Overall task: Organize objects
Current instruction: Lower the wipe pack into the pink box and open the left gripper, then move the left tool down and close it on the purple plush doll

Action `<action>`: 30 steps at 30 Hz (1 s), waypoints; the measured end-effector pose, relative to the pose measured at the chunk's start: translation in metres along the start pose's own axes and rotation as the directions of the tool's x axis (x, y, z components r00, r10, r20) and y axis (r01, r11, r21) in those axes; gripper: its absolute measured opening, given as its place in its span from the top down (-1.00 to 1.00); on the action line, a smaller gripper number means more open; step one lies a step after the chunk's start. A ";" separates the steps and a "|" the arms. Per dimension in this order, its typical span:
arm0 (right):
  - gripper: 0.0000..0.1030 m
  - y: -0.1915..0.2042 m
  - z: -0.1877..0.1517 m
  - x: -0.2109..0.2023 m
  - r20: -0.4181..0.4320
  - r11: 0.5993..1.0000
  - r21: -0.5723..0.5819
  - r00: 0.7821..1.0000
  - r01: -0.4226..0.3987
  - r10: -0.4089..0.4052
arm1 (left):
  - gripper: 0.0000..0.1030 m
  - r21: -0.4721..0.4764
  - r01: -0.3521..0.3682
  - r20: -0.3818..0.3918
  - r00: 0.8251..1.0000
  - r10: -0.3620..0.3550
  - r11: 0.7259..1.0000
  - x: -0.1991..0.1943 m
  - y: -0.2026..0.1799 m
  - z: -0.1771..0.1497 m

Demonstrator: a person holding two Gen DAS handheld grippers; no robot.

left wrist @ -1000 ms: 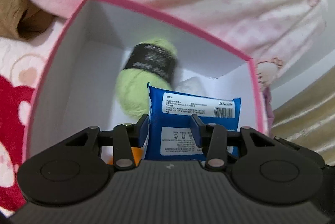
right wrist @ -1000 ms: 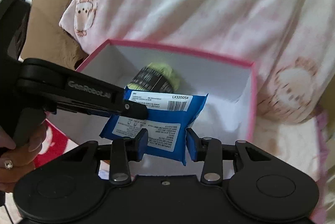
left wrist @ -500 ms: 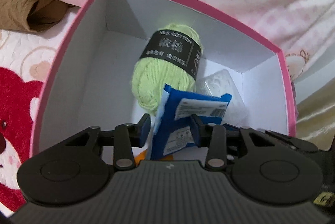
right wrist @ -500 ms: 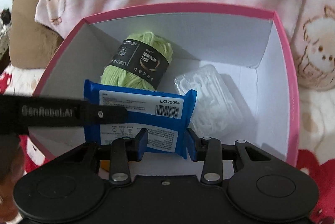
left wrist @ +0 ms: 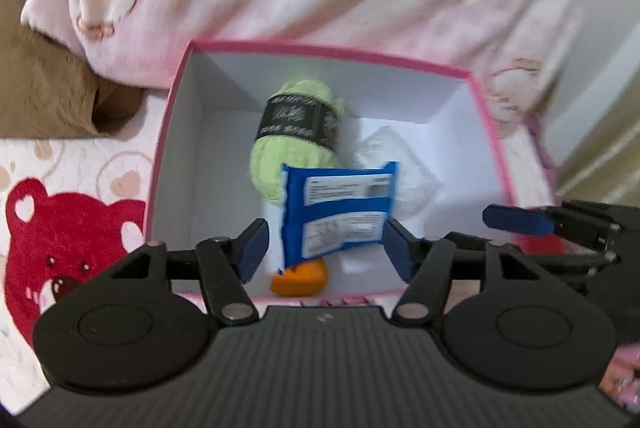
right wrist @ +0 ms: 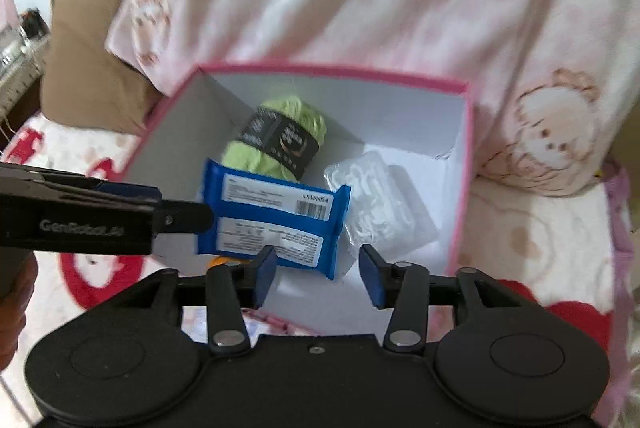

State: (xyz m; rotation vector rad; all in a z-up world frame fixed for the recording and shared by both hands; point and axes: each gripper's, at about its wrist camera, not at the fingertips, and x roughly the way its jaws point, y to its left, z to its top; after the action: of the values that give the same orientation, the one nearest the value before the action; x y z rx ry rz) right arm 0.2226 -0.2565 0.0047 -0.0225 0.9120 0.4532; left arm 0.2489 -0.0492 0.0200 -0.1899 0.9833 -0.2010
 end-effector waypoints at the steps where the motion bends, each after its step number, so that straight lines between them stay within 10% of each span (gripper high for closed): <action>1: -0.17 0.000 0.001 -0.013 -0.002 1.000 0.009 1.000 -0.014 0.014 | -0.28 0.011 0.007 0.000 1.000 -0.007 1.000 -0.011 -0.003 0.002; 18: -0.24 0.012 -0.033 -0.136 -0.003 0.989 -0.122 0.996 -0.085 0.085 | -0.48 0.324 0.047 -0.046 0.998 -0.034 0.945 -0.125 -0.078 -0.045; 30: -0.37 -0.006 -0.095 -0.188 0.028 0.976 -0.186 0.992 -0.114 0.121 | -0.49 0.301 0.122 -0.161 0.984 -0.076 0.946 -0.113 -0.089 -0.096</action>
State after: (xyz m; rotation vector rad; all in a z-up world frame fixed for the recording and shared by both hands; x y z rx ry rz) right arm 0.0542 -0.3514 0.0885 -0.1287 0.8328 0.6452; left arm 0.1002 -0.1128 0.0812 0.0658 1.0762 -0.4645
